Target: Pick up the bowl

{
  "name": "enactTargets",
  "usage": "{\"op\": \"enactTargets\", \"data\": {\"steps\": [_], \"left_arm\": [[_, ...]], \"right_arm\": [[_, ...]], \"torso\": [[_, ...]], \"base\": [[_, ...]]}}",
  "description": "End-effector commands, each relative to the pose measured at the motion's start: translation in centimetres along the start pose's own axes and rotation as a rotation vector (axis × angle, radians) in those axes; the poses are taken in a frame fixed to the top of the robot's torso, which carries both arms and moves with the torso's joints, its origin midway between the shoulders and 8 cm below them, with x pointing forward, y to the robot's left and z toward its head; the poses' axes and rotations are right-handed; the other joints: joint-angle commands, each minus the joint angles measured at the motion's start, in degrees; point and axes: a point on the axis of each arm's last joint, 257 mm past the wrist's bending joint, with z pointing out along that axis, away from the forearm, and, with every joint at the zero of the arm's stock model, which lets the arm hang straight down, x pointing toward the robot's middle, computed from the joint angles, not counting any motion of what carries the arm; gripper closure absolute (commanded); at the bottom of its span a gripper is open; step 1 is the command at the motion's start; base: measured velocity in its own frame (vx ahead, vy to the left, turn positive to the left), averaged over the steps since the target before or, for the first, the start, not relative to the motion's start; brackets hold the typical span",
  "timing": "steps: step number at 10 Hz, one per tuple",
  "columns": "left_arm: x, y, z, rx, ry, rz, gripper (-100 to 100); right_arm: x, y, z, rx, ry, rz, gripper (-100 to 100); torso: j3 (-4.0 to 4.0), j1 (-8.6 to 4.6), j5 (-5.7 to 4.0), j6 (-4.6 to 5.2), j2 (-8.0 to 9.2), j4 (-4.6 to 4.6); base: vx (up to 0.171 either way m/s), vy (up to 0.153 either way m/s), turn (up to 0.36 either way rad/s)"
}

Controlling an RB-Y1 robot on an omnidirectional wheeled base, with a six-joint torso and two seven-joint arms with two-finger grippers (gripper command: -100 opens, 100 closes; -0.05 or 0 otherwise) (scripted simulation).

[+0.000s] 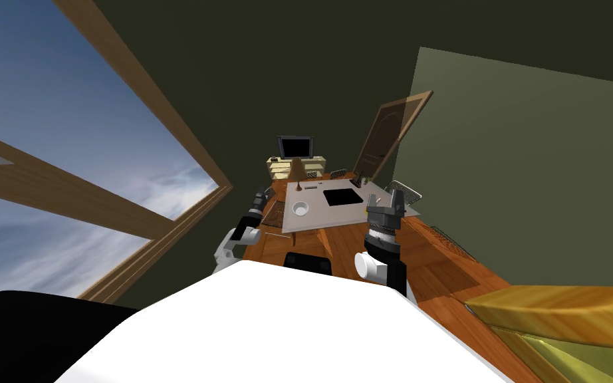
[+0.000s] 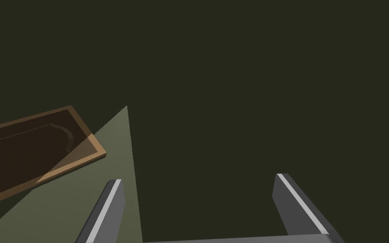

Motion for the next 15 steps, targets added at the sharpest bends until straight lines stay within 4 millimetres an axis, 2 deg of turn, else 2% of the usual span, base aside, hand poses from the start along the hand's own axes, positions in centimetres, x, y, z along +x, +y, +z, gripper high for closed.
{"op": "enactTargets", "data": {"steps": [1, 3, 4, 5, 6, 8, 9, 10, 11, 13, 14, 15], "left_arm": [[0.0, 1.6, 0.4, -0.039, 0.003, 0.003, -100], [-0.4, 5.0, 1.2, -0.127, 0.008, 0.008, -100], [-0.3, 5.4, 1.1, -0.137, 0.008, 0.008, -100], [-0.6, 7.2, 1.4, -0.184, 0.010, 0.010, -100], [-0.5, 7.4, 1.3, -0.188, 0.010, 0.010, -100], [-1.0, 10.6, 1.8, -0.276, 0.009, 0.011, -100], [-1.0, 11.4, 1.6, -0.295, 0.010, 0.011, -100], [-1.3, 13.1, 1.6, -0.344, 0.009, 0.010, -100], [-1.3, 13.3, 1.5, -0.349, 0.009, 0.010, -100], [-1.8, 16.8, 1.5, -0.446, 0.004, 0.007, -100], [-1.8, 17.2, 1.3, -0.459, 0.005, 0.006, -100], [-2.1, 18.8, 1.2, -0.508, 0.002, 0.004, -100]], "right_arm": [[0.0, 0.0, 0.0, 0.000, 0.000, 0.000, 0], [0.0, 0.0, 0.0, 0.000, 0.000, 0.000, 0], [0.0, 0.0, 0.0, 0.000, 0.000, 0.000, 0], [0.0, 0.0, 0.0, 0.000, 0.000, 0.000, 0], [0.0, 0.0, 0.0, 0.000, 0.000, 0.000, 0], [0.0, 0.0, 0.0, 0.000, 0.000, 0.000, 0], [0.0, 0.0, 0.0, 0.000, 0.000, 0.000, 0], [0.0, 0.0, 0.0, 0.000, 0.000, 0.000, 0], [0.0, 0.0, 0.0, 0.000, 0.000, 0.000, 0], [0.0, 0.0, 0.0, 0.000, 0.000, 0.000, 0], [0.0, 0.0, 0.0, 0.000, 0.000, 0.000, 0], [0.0, 0.0, 0.0, 0.000, 0.000, 0.000, 0]], "torso": [[0.00, 0.00, 0.00, 0.00, 0.00, 0.00], [-0.02, 0.01, 0.00, 0.00, -0.05, -0.01], [-0.02, -0.02, -0.01, 0.00, -0.03, -0.01], [-0.02, 0.00, 0.00, -0.02, -0.05, -0.01], [-0.03, -0.01, 0.00, -0.01, -0.06, -0.01], [-0.04, -0.01, -0.01, 0.00, -0.08, -0.01], [-0.04, -0.04, -0.01, 0.00, -0.08, -0.01], [-0.05, -0.03, -0.01, -0.02, -0.09, -0.02], [-0.06, -0.04, -0.01, -0.01, -0.10, -0.02], [-0.07, -0.04, -0.01, 0.00, -0.13, -0.02], [-0.08, -0.09, -0.02, 0.00, -0.15, -0.03], [-0.07, -0.07, -0.03, -0.03, -0.14, -0.02]], "base": [[-0.034, -0.011, -0.024], [-0.033, -0.017, -0.057], [-0.026, -0.011, -0.030], [-0.025, -0.014, -0.044], [-0.020, -0.012, -0.028], [-0.024, -0.024, -0.085], [-0.017, -0.020, -0.030], [-0.013, -0.026, -0.072], [-0.009, -0.019, -0.030], [-0.006, -0.033, -0.100], [-0.005, -0.030, -0.045], [-0.001, -0.037, -0.070]]}}
